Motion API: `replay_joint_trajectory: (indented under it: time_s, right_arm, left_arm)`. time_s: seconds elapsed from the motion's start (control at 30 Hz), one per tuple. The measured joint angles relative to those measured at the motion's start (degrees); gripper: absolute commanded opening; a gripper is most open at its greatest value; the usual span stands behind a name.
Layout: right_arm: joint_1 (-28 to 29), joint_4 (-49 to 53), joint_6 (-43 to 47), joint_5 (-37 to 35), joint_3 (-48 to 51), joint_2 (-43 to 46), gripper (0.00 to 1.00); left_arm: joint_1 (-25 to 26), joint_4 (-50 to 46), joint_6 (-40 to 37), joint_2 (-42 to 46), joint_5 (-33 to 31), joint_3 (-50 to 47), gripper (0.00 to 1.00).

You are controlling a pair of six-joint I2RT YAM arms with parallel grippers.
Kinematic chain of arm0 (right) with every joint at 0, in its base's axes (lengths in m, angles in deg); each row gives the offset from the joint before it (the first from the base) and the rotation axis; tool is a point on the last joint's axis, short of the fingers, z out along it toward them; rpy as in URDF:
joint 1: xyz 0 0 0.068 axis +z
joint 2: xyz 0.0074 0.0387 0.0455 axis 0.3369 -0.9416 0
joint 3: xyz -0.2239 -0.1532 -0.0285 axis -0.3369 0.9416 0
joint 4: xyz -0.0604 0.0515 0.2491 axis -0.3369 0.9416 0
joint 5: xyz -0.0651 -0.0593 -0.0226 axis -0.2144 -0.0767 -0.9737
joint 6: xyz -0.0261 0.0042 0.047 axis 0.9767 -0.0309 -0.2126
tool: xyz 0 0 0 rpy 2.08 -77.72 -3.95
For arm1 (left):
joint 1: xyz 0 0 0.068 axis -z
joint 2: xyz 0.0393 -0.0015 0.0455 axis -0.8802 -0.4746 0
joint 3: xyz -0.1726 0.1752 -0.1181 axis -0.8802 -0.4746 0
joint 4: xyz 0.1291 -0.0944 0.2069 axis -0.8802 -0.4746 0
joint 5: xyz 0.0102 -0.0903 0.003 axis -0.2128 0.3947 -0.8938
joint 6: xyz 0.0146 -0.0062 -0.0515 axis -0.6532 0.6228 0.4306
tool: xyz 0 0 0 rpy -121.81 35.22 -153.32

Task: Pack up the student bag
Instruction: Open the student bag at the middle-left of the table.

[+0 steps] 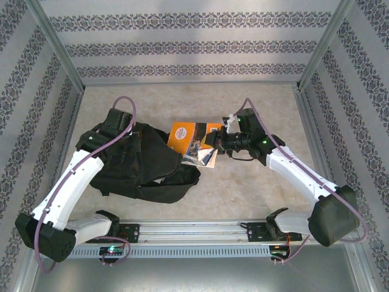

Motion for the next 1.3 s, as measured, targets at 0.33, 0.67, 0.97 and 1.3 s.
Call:
replay_joint_trajectory:
  time_s: [0.33, 0.67, 0.97, 1.3]
  right_arm:
    - [0.3, -8.1, -9.9, 3.8, 5.5, -0.1, 0.0]
    - [1.4, -26.8, -22.0, 4.7, 8.8, -1.9, 0.0]
    - [1.4, -33.3, -25.2, 5.1, 9.2, -2.0, 0.0]
    - [2.1, -33.8, -25.0, 5.1, 9.2, -2.0, 0.0]
  left_arm:
    - [0.0, -1.0, 0.0, 1.2, 0.1, 1.3, 0.0]
    - [0.2, -1.4, 1.7, 0.2, 6.9, 5.7, 0.7]
    - [12.6, -7.5, 5.7, -7.9, 5.5, 18.1, 0.72]
    - [22.9, -17.9, 13.8, -21.8, -0.2, 31.6, 0.72]
